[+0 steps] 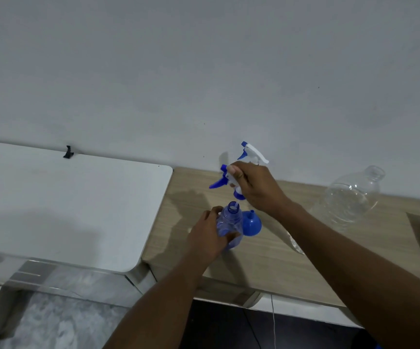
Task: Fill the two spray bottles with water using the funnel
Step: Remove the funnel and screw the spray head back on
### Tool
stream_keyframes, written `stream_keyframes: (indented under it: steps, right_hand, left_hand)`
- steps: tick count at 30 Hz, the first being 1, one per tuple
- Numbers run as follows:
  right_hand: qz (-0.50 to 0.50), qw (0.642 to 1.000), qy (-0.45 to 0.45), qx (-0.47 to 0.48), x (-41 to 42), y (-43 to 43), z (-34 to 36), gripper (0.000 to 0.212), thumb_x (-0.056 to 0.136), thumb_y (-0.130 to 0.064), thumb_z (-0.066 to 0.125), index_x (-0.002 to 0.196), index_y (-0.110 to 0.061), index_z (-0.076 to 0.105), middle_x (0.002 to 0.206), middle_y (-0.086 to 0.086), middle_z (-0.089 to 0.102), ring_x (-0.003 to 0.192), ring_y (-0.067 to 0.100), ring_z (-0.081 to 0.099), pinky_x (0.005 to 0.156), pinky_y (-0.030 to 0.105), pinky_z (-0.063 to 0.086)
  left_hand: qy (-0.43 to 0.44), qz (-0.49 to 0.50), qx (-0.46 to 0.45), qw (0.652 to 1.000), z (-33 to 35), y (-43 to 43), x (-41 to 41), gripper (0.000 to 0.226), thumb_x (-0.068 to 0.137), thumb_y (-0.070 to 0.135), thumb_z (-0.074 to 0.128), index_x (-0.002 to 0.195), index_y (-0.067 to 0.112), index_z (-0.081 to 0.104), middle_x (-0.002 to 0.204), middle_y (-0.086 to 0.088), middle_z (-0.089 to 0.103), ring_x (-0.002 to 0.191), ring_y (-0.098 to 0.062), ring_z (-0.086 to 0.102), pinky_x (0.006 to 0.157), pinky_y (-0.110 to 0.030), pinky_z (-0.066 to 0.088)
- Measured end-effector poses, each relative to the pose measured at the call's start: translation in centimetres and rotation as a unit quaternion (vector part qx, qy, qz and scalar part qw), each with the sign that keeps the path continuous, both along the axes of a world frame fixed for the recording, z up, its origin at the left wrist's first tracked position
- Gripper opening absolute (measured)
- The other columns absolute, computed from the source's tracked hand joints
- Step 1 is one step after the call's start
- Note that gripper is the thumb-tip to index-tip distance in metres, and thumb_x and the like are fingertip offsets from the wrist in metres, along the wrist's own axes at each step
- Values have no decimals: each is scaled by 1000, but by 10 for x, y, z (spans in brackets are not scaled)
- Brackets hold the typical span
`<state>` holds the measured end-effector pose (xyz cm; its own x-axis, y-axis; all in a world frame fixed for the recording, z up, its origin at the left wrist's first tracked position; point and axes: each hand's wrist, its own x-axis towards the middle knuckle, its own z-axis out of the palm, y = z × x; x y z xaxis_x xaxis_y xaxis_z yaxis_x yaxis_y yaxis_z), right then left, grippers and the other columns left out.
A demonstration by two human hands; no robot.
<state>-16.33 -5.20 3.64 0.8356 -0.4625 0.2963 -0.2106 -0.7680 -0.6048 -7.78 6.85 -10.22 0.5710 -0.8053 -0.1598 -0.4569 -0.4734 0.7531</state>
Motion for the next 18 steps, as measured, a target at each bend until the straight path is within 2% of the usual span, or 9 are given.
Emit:
stream_keyframes:
  steps: [3, 6, 9, 11, 12, 15, 18]
  right_hand:
    - [10, 999, 16, 31, -2, 7, -26, 42, 107, -37, 39, 94, -10, 67, 82, 1, 70, 78, 15, 66, 72, 35, 54]
    - [20, 999, 8, 36, -1, 14, -33, 43, 107, -41, 34, 95, -14, 64, 82, -4, 64, 78, 11, 61, 74, 34, 53]
    - [34, 998, 39, -23, -2, 16, -36, 45, 106, -49, 26, 102, -19, 60, 90, -4, 60, 82, 12, 55, 77, 36, 50]
    - [38, 992, 83, -90, -6, 15, -38, 36, 103, -48, 33, 114, -20, 55, 102, -1, 58, 89, 15, 53, 79, 35, 49]
    - [41, 986, 107, -121, -7, 14, -37, 32, 99, -44, 43, 119, -20, 52, 107, 1, 57, 91, 17, 53, 78, 35, 50]
    - [58, 969, 189, -148, -8, 9, -32, 43, 88, -23, 62, 127, -20, 43, 114, 4, 55, 96, 22, 55, 80, 38, 53]
    - [37, 968, 205, -142, -6, 8, -34, 42, 92, -22, 64, 126, -19, 40, 117, 6, 57, 95, 22, 59, 80, 40, 56]
  left_hand:
    - [-3, -7, 19, 1000, -2, 0, 0, 69, 74, 48, 79, 130, 27, 46, 113, 9, 57, 104, -16, 63, 88, -31, 50]
    - [-33, 21, -5, 999, -1, 3, 0, 74, 76, 53, 76, 137, 28, 43, 126, 10, 50, 109, -12, 54, 93, -34, 48]
    - [5, -10, 34, 999, 0, 3, 0, 72, 77, 57, 71, 135, 23, 45, 129, 4, 55, 109, -13, 55, 98, -33, 45]
    - [29, 0, 12, 999, -9, -3, 2, 93, 62, 76, 68, 131, 16, 50, 124, -5, 60, 111, -21, 58, 101, -40, 46]
    - [37, 9, 3, 999, -9, -4, 3, 100, 59, 76, 71, 133, 12, 49, 125, -7, 58, 114, -24, 57, 102, -41, 45]
    - [5, -5, 22, 1000, 4, 3, -1, 67, 81, 44, 76, 135, 16, 47, 124, -2, 58, 114, -19, 58, 97, -32, 44]
    - [-16, 1, -1, 1000, 1, 0, 0, 59, 84, 40, 74, 133, 17, 49, 121, 0, 57, 112, -18, 58, 93, -30, 45]
